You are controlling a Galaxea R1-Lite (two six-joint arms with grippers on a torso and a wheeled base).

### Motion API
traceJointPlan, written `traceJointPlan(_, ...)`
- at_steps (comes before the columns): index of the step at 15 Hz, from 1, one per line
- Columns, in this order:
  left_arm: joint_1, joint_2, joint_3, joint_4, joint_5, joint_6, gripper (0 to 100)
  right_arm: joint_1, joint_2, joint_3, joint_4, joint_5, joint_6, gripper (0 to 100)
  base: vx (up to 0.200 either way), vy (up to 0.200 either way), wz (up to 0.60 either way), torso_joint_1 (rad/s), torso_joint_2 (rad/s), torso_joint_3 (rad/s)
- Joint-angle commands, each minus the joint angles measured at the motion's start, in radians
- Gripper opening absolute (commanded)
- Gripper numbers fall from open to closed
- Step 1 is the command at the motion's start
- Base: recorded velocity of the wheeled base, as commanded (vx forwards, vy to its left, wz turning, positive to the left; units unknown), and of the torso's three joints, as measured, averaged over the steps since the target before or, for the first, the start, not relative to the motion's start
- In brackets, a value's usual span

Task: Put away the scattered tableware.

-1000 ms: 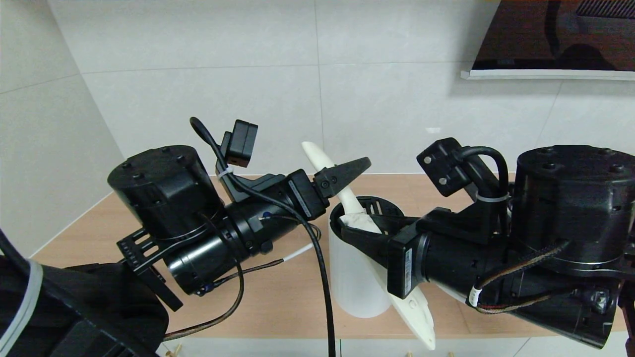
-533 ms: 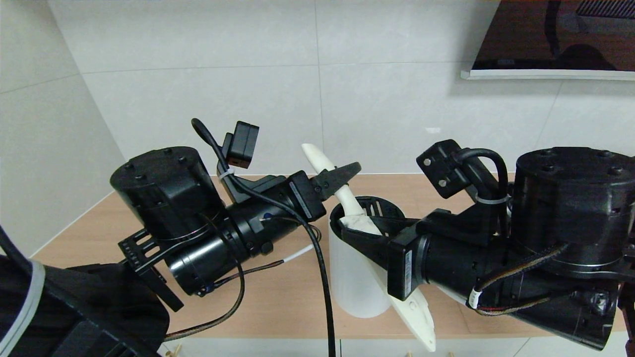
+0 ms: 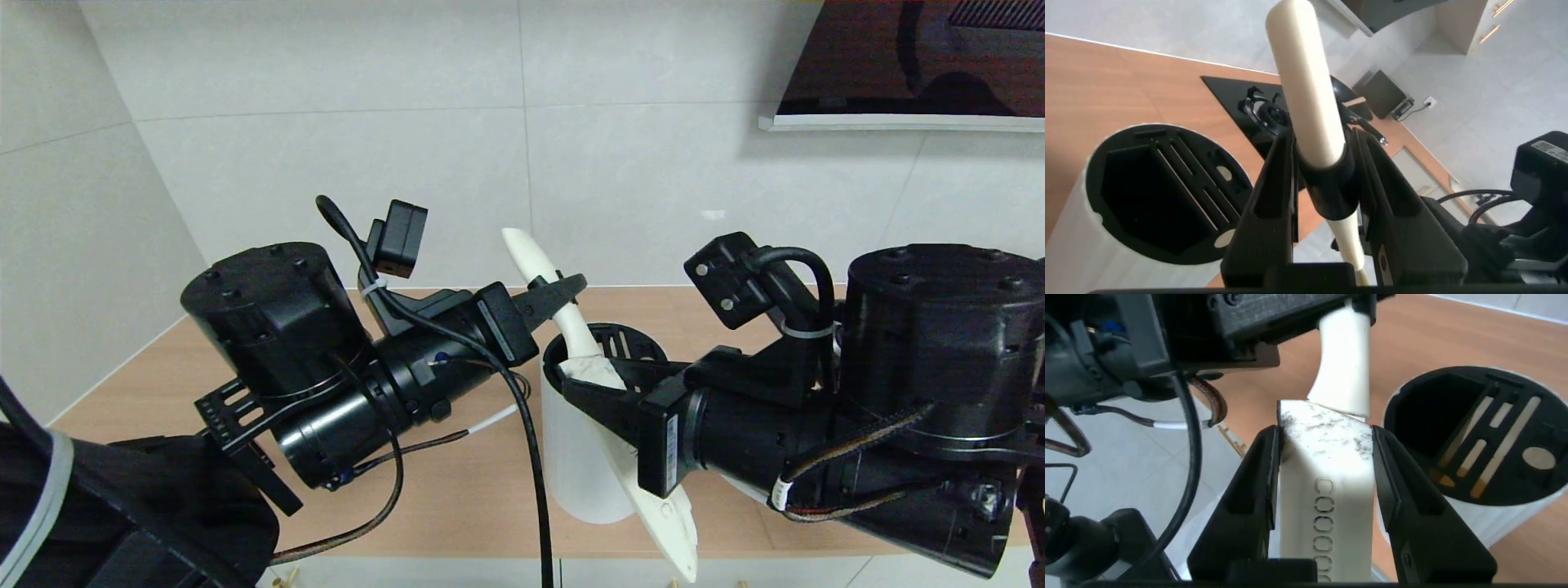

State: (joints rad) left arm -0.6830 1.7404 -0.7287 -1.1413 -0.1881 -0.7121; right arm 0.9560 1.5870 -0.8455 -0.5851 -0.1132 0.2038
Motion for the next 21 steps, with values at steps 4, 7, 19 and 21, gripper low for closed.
traceJointPlan(4, -0.001, -0.012, 0.005, 0.0, -0.007, -0.001, 0, 0.0, -0.001, -0.003, -0.01, 0.0, 0.0, 0, 0.0, 0.0, 0.0, 0.0, 0.0, 0.0)
traceJointPlan(7, -0.001, -0.01, 0.0, 0.002, -0.007, 0.0, 0, 0.0, -0.002, -0.004, -0.01, 0.0, 0.012, 100, 0.0, 0.0, 0.0, 0.0, 0.0, 0.0)
traceJointPlan(19, -0.001, -0.156, -0.359, 0.44, 0.2, 0.099, 0, -0.226, -0.131, -0.041, -0.012, 0.012, 0.012, 100, 0.0, 0.0, 0.0, 0.0, 0.0, 0.0)
traceJointPlan(21, 0.0, -0.144, -0.433, 0.503, 0.26, 0.152, 0, -0.273, -0.127, -0.046, -0.012, 0.012, 0.012, 100, 0.0, 0.0, 0.0, 0.0, 0.0, 0.0)
